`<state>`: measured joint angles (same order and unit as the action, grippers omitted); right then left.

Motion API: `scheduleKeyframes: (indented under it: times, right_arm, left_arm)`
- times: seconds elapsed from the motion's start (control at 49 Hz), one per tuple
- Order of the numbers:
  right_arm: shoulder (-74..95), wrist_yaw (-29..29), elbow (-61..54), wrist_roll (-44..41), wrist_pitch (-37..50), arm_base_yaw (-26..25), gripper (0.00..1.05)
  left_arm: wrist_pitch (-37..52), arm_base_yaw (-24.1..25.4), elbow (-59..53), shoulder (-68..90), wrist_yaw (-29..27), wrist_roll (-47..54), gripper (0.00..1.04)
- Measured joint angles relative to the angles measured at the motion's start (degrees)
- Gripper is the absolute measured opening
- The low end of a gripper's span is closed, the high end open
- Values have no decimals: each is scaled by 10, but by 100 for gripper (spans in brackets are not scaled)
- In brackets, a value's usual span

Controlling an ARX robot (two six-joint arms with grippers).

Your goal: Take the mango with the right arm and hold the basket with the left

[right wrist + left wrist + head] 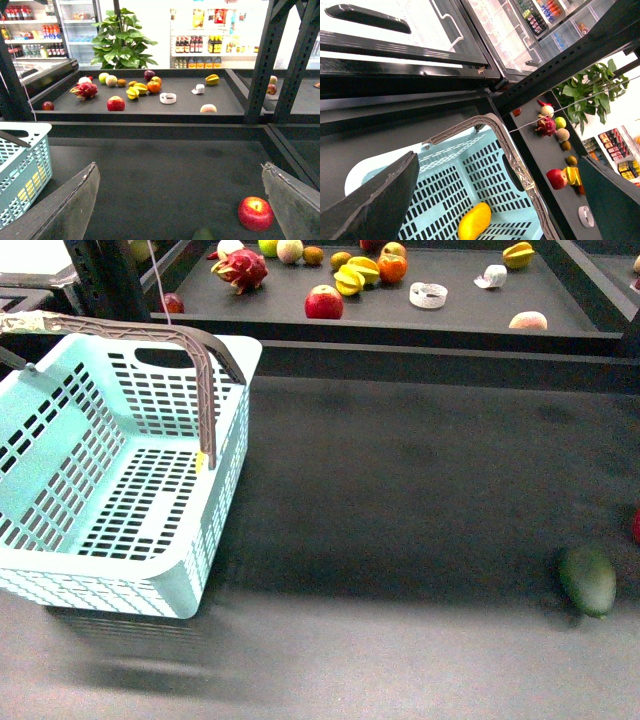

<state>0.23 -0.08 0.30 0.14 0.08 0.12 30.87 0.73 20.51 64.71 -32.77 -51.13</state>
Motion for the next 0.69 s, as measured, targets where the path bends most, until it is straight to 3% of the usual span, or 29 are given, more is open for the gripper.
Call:
scheduleKeyframes:
  times: [0.102, 0.122, 0.184, 0.224, 0.245, 0.327, 0.51, 0.694]
  right_arm:
    - [0, 0, 0, 0, 0, 0, 97]
    - [0, 0, 0, 0, 0, 0, 97]
    - [0, 0, 0, 0, 0, 0, 97]
    - [0, 0, 0, 0, 0, 0, 97]
    - [0, 0, 0, 0, 0, 0, 97]
    - [0, 0, 0, 0, 0, 0, 97]
    - [0, 0, 0, 0, 0, 0, 97]
    - [0, 0, 0, 0, 0, 0, 97]
  left_arm:
    - [3, 2, -1, 0, 11, 6, 98]
    - [25, 11, -9, 3, 49, 31, 96]
    - [159, 39, -61, 0, 259, 194, 80]
    - [185, 39, -82, -17, 345, 318, 69]
    - [186, 37, -87, -24, 359, 349, 65]
    - [178, 20, -113, -65, 349, 451, 46]
    - [133, -7, -153, -147, 327, 497, 6]
    - [126, -7, -192, -193, 328, 502, 4]
